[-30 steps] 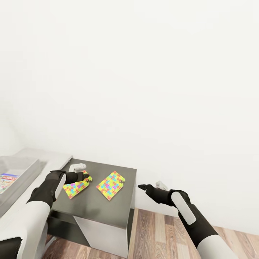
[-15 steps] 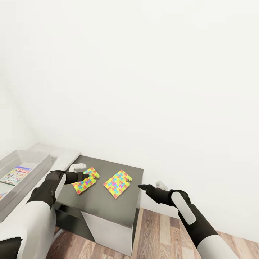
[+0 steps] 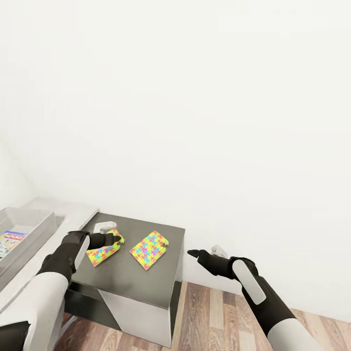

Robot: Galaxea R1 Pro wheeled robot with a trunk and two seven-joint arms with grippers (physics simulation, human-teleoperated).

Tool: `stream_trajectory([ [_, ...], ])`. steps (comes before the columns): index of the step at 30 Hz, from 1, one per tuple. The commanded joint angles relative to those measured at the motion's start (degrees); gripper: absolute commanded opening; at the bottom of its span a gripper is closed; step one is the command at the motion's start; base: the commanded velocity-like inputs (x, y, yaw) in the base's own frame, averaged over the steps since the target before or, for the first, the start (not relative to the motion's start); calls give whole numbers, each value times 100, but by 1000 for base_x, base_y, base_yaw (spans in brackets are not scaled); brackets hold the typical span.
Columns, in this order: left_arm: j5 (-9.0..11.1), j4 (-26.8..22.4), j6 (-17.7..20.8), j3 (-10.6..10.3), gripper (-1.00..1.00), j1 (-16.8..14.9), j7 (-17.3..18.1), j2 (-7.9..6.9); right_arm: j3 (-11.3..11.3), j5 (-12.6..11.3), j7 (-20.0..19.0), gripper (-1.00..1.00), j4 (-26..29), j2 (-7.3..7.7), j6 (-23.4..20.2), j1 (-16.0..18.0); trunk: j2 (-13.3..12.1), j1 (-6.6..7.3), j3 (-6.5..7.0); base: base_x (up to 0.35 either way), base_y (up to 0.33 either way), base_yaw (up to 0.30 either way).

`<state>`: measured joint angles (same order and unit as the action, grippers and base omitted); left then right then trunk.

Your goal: Put all the toys in the child's room - the three board games (two on the bed and one on the table), the two jigsaw puzzles on the table, and the tennis ball on the table - inside the toy box on the table in the child's room.

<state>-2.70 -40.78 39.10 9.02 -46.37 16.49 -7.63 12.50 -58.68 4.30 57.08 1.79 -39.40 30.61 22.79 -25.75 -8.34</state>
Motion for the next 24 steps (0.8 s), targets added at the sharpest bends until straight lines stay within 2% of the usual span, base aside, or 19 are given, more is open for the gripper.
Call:
stream_trajectory([
  [1, -29, -9, 28, 21, 100, -4, 38, 3, 20, -56, 45, 100, 5, 5, -2, 6, 13, -4, -12, 0, -124, -243],
  [17, -29, -9, 25, 23, 100, -4, 38, 0, 31, -56, 45, 100, 5, 5, 3, 6, 13, -4, -12, 0, -23, -254],
  [24, -29, -9, 35, 25, 100, -4, 38, -1, 27, -56, 45, 100, 9, 5, 3, 6, 13, -4, -12, 80, 23, -74],
])
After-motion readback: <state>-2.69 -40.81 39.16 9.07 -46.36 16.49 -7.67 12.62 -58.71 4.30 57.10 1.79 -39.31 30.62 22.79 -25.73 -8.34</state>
